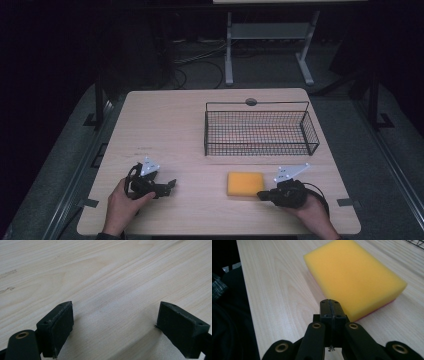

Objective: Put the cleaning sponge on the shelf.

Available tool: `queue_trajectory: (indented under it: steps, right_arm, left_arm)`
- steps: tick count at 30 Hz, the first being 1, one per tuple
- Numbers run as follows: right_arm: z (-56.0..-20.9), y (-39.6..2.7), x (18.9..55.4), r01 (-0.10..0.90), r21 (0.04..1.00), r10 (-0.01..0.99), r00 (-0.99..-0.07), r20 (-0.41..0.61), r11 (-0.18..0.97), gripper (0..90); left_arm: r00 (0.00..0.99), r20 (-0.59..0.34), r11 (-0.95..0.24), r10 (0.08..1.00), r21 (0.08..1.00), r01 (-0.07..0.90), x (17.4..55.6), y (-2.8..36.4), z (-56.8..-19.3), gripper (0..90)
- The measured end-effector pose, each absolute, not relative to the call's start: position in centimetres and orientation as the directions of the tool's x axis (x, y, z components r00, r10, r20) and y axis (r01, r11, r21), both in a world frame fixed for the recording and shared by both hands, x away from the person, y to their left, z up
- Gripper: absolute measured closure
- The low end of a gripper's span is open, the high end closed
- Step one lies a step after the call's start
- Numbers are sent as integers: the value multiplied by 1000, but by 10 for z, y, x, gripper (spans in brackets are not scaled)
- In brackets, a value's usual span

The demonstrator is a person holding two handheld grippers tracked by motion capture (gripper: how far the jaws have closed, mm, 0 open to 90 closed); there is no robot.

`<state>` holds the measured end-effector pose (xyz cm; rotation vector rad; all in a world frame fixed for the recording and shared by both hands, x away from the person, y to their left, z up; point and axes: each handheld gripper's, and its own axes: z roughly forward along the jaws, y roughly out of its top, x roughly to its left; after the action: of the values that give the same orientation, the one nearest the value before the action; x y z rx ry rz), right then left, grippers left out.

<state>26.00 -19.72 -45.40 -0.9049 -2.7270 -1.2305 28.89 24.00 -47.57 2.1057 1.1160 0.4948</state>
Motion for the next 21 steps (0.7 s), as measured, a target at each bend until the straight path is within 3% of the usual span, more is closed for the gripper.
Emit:
queue_trajectory:
  steps: [21]
  right_arm:
    - [-455,-202,288,532,675,561,-802,207,511,897]
  left_arm:
    - [557,12,-391,830,726,566,289,240,-476,131]
